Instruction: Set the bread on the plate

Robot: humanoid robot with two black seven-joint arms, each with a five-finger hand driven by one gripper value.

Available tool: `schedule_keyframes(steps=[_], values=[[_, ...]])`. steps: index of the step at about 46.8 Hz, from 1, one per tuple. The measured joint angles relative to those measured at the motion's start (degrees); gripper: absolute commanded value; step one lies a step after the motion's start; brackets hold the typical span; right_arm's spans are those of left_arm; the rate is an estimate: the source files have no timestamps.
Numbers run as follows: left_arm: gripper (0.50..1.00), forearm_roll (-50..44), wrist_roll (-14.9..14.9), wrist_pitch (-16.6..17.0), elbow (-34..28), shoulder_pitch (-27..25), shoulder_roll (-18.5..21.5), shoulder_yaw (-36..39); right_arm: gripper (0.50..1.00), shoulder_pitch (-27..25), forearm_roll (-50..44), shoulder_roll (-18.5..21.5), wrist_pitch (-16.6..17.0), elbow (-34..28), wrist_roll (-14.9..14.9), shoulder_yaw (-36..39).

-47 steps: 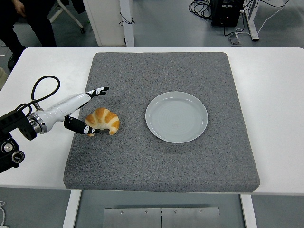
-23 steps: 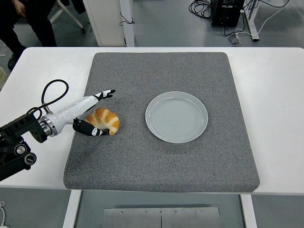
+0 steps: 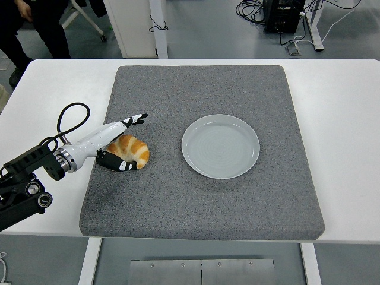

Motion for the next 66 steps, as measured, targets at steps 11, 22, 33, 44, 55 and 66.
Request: schedule_keyframes(steps=[11, 22, 33, 44, 55, 66], values=[[0.939, 0.0, 0.0, 0.6, 0.9, 0.0, -0.1, 0.0, 1.0, 0.0, 0.0, 0.0, 0.0, 0.0, 0.0, 0.0], [0.756, 0.0, 0.0, 0.9, 2.5, -0.1, -0.9, 0.0, 1.0, 0.0, 0.0, 0.0, 0.0, 0.0, 0.0, 0.0], [0.5, -0.2, -2.1, 0.9, 2.6, -0.1, -0.9, 0.1, 1.0, 0.0, 0.0, 0.0, 0.0, 0.0, 0.0, 0.0], [0.5, -0.9, -5.1, 0.6, 2.4, -0.7, -0.3, 0.1, 1.0, 0.0, 0.0, 0.0, 0.0, 0.0, 0.0, 0.0], [0.5, -1.0, -6.9, 0.1, 1.0, -2.6, 3.1, -0.5, 1.0, 0.0, 0.0, 0.0, 0.0, 0.0, 0.0, 0.0], [0.5, -3.8, -6.9, -3.1, 0.6, -9.3, 6.9, -0.6, 1.0, 0.0, 0.0, 0.0, 0.0, 0.0, 0.0, 0.0]])
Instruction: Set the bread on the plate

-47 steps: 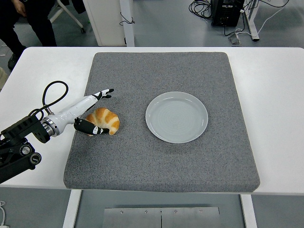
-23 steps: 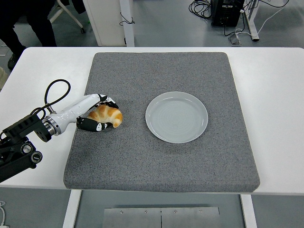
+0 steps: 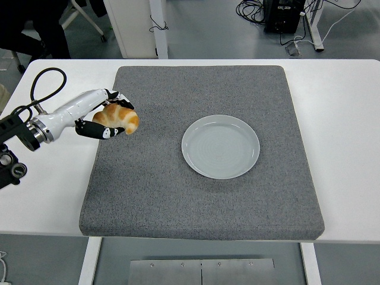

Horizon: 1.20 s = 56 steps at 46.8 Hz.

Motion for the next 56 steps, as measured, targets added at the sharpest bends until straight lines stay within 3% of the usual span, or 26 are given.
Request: schedule_keyframes(steps=[14, 27, 37, 56], values=[[0.5, -2.2, 0.0, -5.5, -1.5, -10.8, 4.8, 0.1, 1.0, 0.0, 0.0, 0.0, 0.0, 0.0, 0.0, 0.0], [0.5, -2.8, 0.0, -10.7, -1.5, -19.3, 6.1, 0.0, 1.0, 0.0, 0.0, 0.0, 0.0, 0.0, 0.0, 0.0], [0.5, -2.9, 0.0, -12.9, -1.5, -23.9, 5.0, 0.4, 1.0, 0.0, 0.0, 0.0, 0.0, 0.0, 0.0, 0.0], [0.5, -1.7, -0.3, -13.9, -1.7, -27.6, -0.7, 2.8, 1.0, 0.0, 0.0, 0.0, 0.0, 0.0, 0.0, 0.0]])
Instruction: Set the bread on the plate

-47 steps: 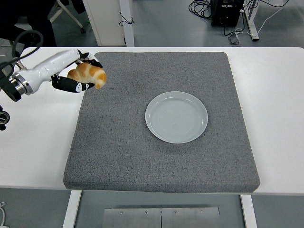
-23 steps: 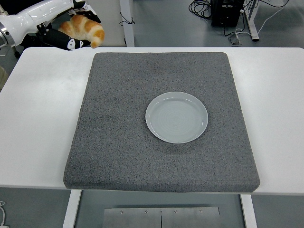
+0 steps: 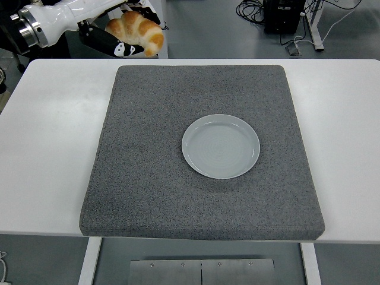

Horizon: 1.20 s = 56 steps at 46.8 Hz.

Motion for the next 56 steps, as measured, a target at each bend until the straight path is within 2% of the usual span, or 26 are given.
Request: schedule_keyframes(steps=[9, 24, 33, 56], values=[[0.5, 0.1, -0.6, -0.1, 0.1, -3.9, -3.2, 3.9, 1.0, 0.0, 0.0, 0.0, 0.0, 0.0, 0.0, 0.0], [0.5, 1.5, -0.5, -0.1, 1.6, -4.2, -10.9, 5.7, 1.0, 0.0, 0.0, 0.0, 0.0, 0.0, 0.0, 0.0], [0.5, 3.5, -0.5, 0.0, 6.1, -4.9, -17.2, 7.4, 1.0, 0.0, 0.0, 0.0, 0.0, 0.0, 0.0, 0.0], [0.5, 5.3, -1.6, 0.0, 13.8, -4.9, -27.6, 12.0, 1.0, 0.0, 0.0, 0.0, 0.0, 0.0, 0.0, 0.0]])
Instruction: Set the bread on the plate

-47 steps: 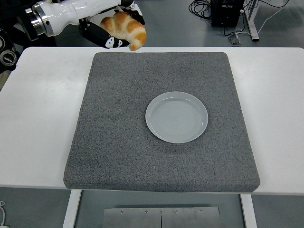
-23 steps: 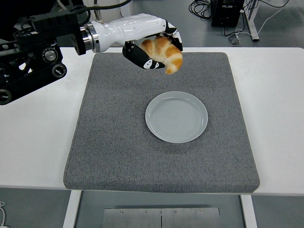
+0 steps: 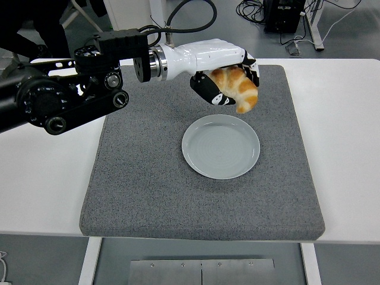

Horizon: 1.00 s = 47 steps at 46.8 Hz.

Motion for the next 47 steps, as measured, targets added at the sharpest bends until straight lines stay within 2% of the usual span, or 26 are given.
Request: schedule_keyframes(steps=[16, 28, 47], values=[[0.5, 2.0, -0.7, 0.4, 5.9, 4.4, -4.9, 0.6, 1.0, 0.0, 0.0, 0.0, 0.0, 0.0, 0.0, 0.0], [0.5, 4.8, -1.8, 1.6, 7.1, 7.8, -7.2, 0.6, 1.0, 0.0, 0.0, 0.0, 0.0, 0.0, 0.0, 0.0], [0.5, 8.3, -1.9, 4.1, 11.0, 11.5, -8.3, 3.0, 1.0, 0.0, 0.0, 0.0, 0.0, 0.0, 0.0, 0.0]])
